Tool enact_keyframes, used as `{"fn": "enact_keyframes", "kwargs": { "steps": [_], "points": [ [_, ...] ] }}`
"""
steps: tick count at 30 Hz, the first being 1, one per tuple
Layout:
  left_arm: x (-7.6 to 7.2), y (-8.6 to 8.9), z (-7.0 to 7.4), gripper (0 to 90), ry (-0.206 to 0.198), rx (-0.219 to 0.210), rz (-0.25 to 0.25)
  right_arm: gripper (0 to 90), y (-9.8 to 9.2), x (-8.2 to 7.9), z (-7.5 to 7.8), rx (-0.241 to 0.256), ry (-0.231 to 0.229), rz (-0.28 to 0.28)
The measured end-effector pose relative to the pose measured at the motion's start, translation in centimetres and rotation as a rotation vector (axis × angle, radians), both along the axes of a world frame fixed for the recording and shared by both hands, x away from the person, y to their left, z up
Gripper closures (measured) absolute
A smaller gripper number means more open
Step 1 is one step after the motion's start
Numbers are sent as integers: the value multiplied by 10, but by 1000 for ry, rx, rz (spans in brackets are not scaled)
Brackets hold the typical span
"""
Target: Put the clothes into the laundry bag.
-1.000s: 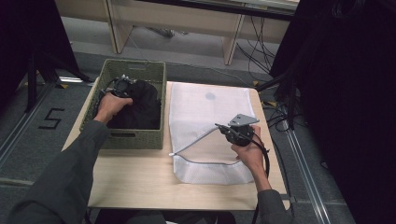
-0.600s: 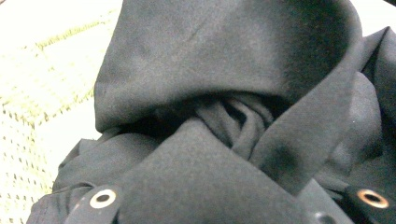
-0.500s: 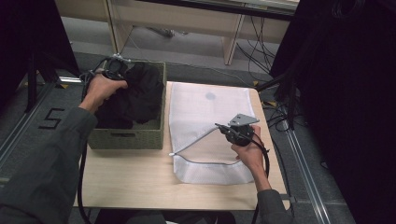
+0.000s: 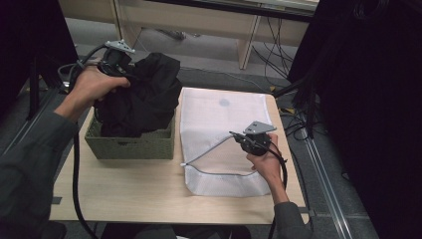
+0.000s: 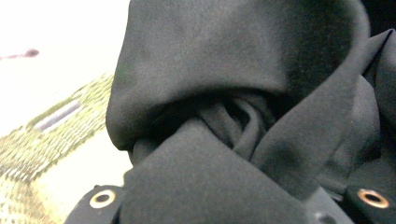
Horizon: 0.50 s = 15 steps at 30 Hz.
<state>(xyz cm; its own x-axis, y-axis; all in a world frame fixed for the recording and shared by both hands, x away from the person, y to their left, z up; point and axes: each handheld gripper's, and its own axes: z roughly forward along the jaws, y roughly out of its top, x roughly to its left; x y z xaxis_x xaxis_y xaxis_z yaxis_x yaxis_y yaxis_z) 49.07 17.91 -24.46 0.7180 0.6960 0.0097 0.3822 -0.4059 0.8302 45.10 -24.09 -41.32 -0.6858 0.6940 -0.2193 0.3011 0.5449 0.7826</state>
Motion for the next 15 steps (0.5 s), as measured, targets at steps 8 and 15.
{"fn": "enact_keyframes", "kwargs": {
  "steps": [8, 15],
  "points": [
    [-57, -6, 10, 773, -25, -172, -149, 882, 0, -2, 1, 16, 16, -20],
    [-103, -44, -18, 771, -21, -178, -300, 883, 0, -2, 2, 7, 7, -21]
  ]
}}
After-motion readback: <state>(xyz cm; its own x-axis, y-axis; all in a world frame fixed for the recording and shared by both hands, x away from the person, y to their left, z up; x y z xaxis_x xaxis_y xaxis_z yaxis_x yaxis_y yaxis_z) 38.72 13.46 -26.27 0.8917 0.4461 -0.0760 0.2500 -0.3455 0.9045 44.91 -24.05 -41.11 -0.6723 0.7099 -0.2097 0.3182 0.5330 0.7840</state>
